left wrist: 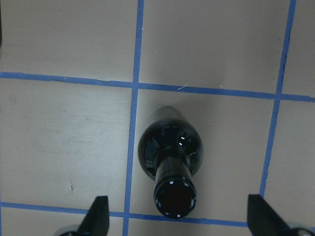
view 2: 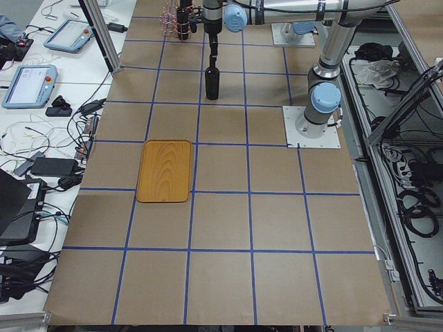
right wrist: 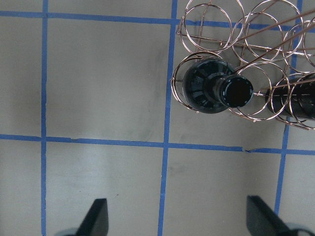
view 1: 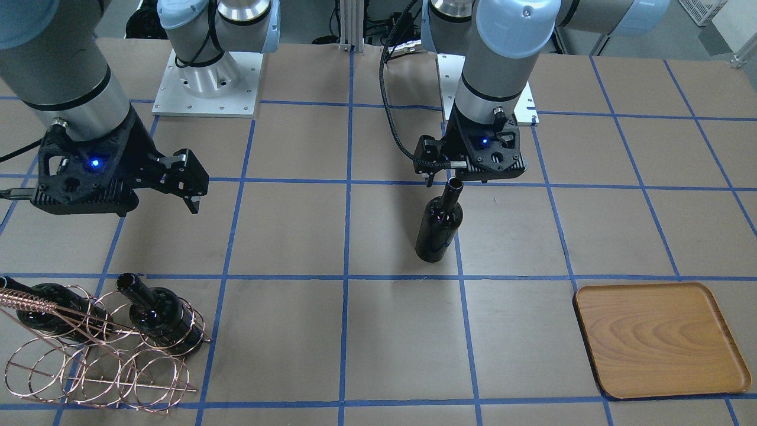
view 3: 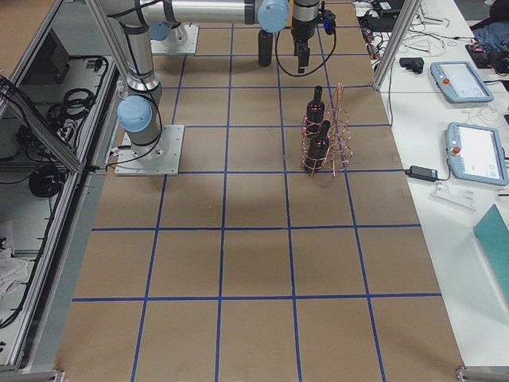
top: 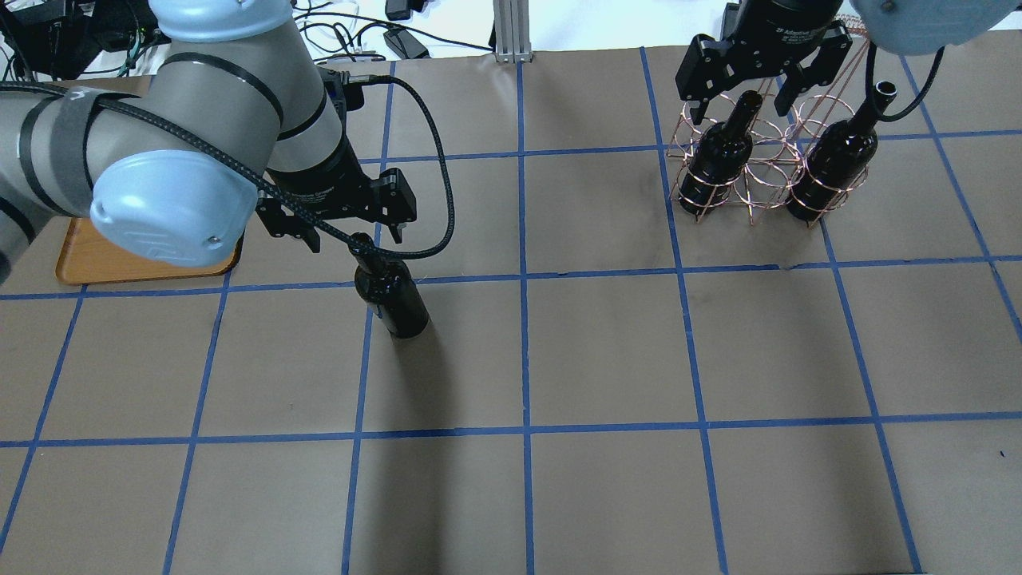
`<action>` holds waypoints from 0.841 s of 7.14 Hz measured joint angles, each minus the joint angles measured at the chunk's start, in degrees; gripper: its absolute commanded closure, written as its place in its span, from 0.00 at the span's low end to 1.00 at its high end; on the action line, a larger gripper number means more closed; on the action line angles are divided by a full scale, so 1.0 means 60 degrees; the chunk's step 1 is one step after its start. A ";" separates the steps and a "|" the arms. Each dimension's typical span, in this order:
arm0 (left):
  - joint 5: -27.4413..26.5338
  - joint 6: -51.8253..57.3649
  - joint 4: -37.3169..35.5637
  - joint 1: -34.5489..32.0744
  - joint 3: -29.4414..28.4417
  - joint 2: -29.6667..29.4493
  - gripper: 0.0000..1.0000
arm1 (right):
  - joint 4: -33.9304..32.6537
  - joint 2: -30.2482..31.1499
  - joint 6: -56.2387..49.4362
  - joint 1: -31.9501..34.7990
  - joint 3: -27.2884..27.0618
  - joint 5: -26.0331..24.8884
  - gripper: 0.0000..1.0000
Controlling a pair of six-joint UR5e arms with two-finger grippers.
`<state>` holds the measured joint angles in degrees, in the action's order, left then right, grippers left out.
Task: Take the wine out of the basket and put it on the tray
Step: 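Grasp the standing bottle with the left gripper and carry it over the tray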
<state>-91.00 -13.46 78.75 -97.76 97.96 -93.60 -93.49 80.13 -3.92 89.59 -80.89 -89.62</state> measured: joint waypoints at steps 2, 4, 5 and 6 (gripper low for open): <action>0.0057 -0.0007 -0.0269 0.0120 0.0015 -0.0347 0.00 | 0.0008 0.0125 0.0031 0.0018 -0.0127 -0.0064 0.00; 0.0097 -0.0043 -0.0256 0.0145 0.0020 -0.0516 0.03 | 0.0059 0.0236 -0.0048 0.0023 -0.0174 -0.0124 0.00; 0.0109 -0.0081 -0.0221 0.0150 0.0026 -0.0557 0.13 | 0.0066 0.0245 -0.0064 0.0023 -0.0191 -0.0144 0.00; 0.0117 -0.0120 -0.0190 0.0150 0.0036 -0.0576 0.20 | 0.0067 0.0266 -0.0073 0.0018 -0.0195 -0.0140 0.00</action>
<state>-90.30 -14.19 77.61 -96.86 98.18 -97.05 -93.08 81.73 -4.35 89.70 -82.06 -90.46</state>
